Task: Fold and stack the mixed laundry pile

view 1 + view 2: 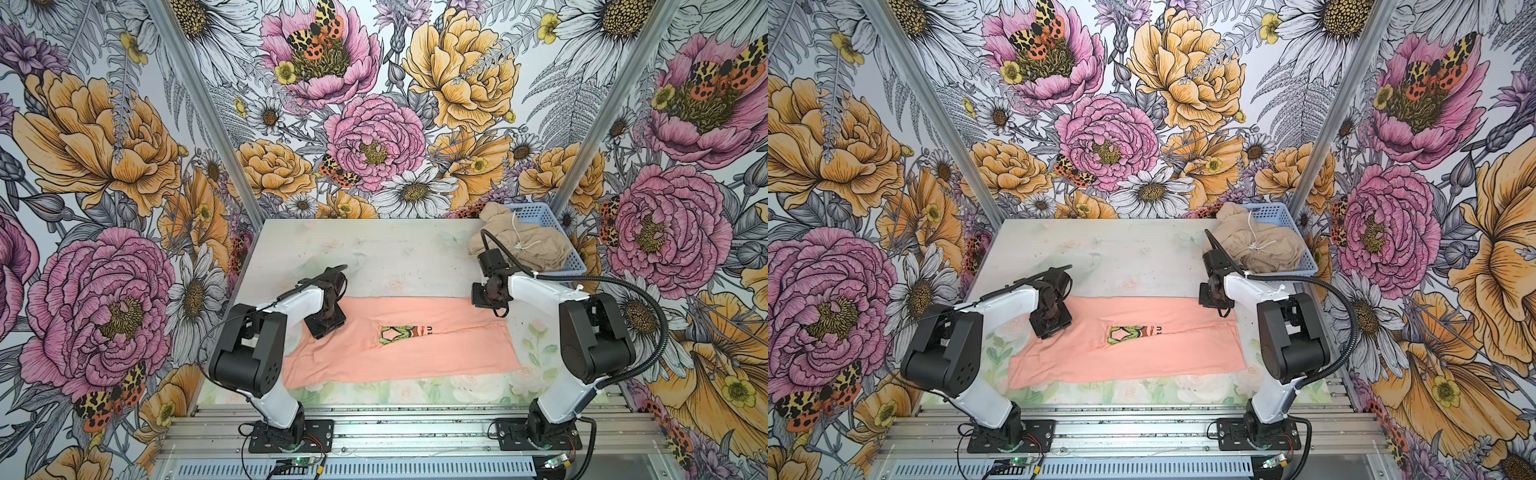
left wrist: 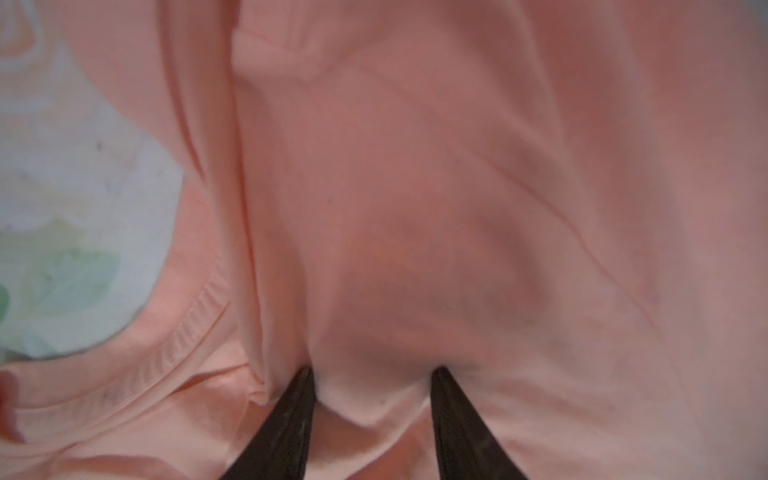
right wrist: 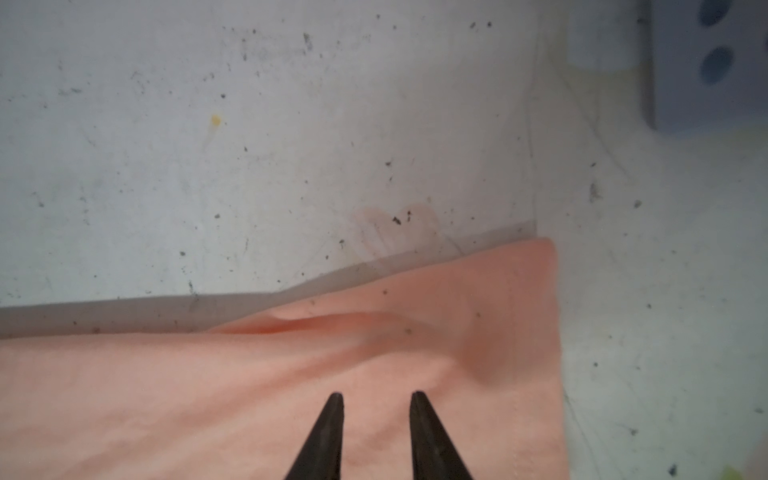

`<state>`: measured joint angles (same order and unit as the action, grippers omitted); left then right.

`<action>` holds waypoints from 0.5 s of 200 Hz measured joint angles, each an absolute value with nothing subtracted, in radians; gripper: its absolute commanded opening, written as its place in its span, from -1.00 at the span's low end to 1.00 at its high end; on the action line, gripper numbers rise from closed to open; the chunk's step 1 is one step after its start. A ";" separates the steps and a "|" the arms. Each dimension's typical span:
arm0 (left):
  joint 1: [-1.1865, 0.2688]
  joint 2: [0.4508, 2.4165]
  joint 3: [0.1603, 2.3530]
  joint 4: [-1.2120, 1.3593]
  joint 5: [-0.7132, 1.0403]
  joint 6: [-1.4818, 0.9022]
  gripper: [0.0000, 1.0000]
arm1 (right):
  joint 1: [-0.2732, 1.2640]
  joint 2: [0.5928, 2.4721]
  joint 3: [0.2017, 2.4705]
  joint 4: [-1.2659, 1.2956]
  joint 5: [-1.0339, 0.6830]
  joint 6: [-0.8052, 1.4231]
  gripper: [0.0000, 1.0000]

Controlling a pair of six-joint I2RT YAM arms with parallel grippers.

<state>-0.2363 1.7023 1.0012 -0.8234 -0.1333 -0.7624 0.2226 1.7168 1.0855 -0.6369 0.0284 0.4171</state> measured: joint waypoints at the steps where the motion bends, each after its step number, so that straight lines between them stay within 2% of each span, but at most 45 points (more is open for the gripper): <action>1: -0.233 1.708 1.009 -0.823 -0.133 -0.756 -0.10 | 0.223 1.717 1.085 -0.637 0.028 0.417 -0.39; 60: -0.152 2.058 1.488 -0.907 -0.205 -0.483 -0.09 | 0.223 1.720 1.108 -0.656 0.030 0.410 -0.32; 100: -0.157 2.380 2.004 -0.993 -0.308 -0.292 0.04 | 0.232 1.796 1.190 -0.658 0.028 0.393 -0.32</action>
<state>-0.1574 2.3802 2.0045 -0.9932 -0.3084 -0.2916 0.2317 1.7958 1.1896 -0.6579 0.0284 0.3935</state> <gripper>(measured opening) 0.486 0.341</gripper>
